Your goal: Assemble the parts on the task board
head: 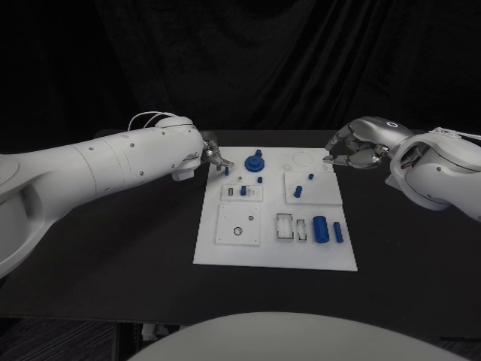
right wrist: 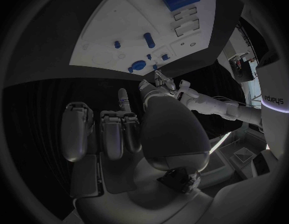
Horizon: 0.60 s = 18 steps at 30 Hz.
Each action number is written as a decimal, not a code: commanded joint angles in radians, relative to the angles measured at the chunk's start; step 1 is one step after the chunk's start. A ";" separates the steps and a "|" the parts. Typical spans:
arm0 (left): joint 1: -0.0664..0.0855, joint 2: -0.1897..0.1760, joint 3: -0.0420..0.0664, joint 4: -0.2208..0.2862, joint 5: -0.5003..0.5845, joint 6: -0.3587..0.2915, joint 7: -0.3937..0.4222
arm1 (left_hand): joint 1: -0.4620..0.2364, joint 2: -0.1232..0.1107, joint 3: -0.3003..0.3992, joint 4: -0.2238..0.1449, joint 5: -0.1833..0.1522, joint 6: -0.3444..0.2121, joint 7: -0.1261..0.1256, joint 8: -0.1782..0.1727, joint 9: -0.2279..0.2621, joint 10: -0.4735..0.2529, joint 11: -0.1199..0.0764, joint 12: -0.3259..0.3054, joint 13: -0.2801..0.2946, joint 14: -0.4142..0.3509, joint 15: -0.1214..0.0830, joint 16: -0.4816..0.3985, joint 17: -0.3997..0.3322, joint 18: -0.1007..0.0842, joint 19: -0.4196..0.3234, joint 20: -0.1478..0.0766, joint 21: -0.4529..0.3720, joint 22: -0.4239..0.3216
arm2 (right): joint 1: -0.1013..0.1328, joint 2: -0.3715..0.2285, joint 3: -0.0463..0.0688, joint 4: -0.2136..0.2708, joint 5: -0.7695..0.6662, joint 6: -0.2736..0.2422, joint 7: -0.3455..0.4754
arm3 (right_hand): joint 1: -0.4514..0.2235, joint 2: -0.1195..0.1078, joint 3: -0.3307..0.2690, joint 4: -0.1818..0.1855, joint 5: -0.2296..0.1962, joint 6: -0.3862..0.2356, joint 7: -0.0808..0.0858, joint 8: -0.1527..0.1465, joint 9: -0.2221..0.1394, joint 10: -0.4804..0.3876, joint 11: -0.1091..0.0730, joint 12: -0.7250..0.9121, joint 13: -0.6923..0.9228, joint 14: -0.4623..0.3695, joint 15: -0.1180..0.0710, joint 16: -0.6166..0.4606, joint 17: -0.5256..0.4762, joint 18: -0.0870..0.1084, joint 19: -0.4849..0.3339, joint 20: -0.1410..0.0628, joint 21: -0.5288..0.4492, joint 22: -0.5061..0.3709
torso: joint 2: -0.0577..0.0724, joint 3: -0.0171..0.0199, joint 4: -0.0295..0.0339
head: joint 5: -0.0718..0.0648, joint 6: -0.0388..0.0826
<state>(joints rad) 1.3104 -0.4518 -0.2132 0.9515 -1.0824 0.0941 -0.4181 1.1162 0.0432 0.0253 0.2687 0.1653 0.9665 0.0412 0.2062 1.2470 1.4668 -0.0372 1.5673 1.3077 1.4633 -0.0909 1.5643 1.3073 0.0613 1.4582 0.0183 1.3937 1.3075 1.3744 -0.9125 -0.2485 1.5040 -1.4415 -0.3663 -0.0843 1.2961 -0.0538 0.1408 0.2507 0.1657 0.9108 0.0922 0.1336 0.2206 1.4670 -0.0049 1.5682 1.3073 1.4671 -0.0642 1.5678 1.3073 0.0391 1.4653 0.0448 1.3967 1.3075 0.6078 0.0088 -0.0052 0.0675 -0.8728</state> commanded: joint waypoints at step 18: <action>-0.016 0.022 0.001 -0.039 -0.002 0.022 0.040 | 0.025 0.002 0.006 -0.018 0.043 0.000 0.001 -0.009 -0.005 0.104 0.007 0.003 0.263 0.107 0.008 0.006 0.263 -0.007 -0.001 0.010 0.000 0.110 | -0.002 0.000 0.001 0.001 -0.002 0.006 -0.012 | 0.005 0.008 -0.003 -0.003 0.002 0.006 0.000 -0.007 -0.001 0.104 0.007 0.003 0.263 0.104 0.007 0.003 0.263 0.004 0.016 0.010 -0.006 0.206 | 0.000 -0.0001 0.0010 | -0.003 0.000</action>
<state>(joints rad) 1.2980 -0.4324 -0.2131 0.9147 -1.0824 0.1042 -0.4056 1.1303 0.0467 0.0322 0.2563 0.2040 0.9647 0.0430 0.2022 1.2426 1.4668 -0.0372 1.5673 1.3076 1.4640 -0.0903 1.5643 1.3073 0.0612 1.4584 0.0256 1.3938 1.3074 1.3744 -0.9116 -0.2483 1.5040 -1.4415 -0.3637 -0.0842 1.2961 -0.0538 0.1408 0.2507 0.1657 0.9108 0.0922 0.1336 0.2206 1.4670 -0.0049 1.5682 1.3073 1.4671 -0.0642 1.5679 1.3073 0.0390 1.4653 0.0448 1.3967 1.3073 0.6076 0.0087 -0.0047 0.0665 -0.8728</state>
